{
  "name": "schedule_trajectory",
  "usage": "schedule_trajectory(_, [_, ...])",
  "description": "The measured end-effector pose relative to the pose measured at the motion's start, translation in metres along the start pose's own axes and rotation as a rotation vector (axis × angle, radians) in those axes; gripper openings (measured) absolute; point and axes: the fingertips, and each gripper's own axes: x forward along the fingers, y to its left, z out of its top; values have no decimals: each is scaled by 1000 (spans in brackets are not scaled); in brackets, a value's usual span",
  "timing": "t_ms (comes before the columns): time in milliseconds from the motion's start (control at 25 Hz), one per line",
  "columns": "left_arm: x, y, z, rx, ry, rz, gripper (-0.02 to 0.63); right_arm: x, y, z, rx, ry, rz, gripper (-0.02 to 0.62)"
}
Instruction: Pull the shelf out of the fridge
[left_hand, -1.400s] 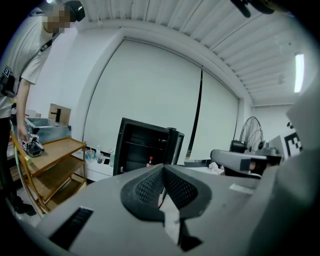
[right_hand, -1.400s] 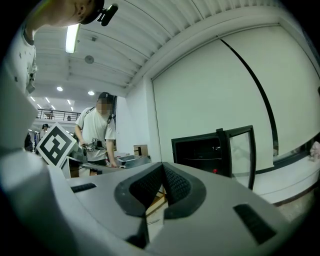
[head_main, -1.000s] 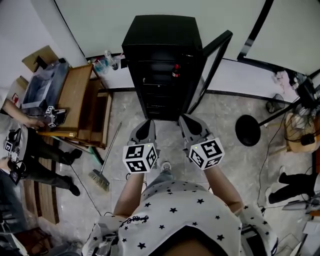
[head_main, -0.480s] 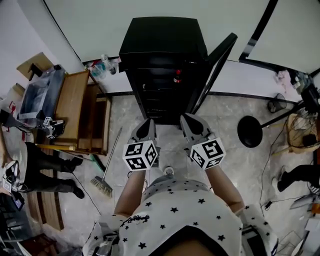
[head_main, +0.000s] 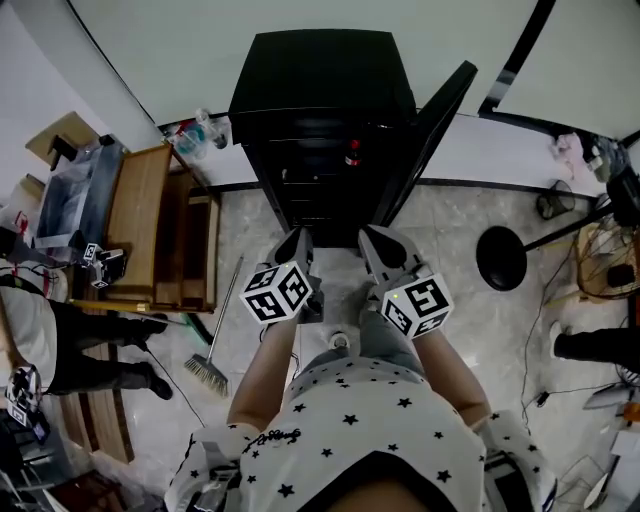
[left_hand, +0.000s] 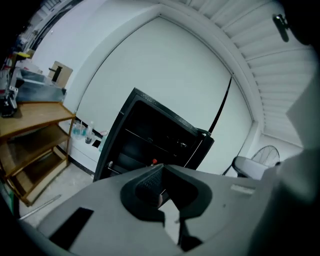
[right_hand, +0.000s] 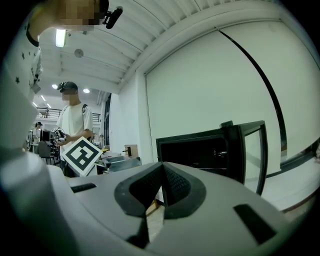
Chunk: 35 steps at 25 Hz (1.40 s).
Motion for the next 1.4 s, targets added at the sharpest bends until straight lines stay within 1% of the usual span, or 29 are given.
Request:
schedule_trajectory(160, [24, 5, 2, -140, -36, -42, 11, 9, -15, -4, 5, 12, 14, -6])
schedule_trajectory(280, [43, 9, 8, -218, -66, -59, 11, 16, -25, -5, 6, 22, 23, -6])
schedule_trajectory(440, [69, 14, 16, -335, -125, -117, 11, 27, -36, -9, 2, 35, 44, -6])
schedule_trajectory(640, [97, 15, 26, -440, -178, -166, 11, 36, -48, -11, 0, 42, 61, -6])
schedule_trajectory(880, [129, 18, 29, -517, -212, -178, 11, 43, -59, -13, -3, 44, 79, -6])
schedule_trajectory(960, [139, 19, 30, -545, -225, -192, 11, 44, -63, -14, 1, 46, 83, -6])
schedule_trajectory(1120, [159, 20, 35, -607, -278, -238, 11, 48, -71, -16, 4, 49, 91, -6])
schedule_trajectory(1240, [173, 27, 38, -653, -305, -243, 14, 52, -76, -16, 3, 48, 91, -6])
schedule_trajectory(1280, [178, 29, 39, -662, -309, -244, 25, 54, -78, -16, 2, 48, 90, -6])
schedule_trajectory(1400, [193, 33, 41, -670, -315, -252, 108, 58, -85, -16, -1, 51, 89, -6])
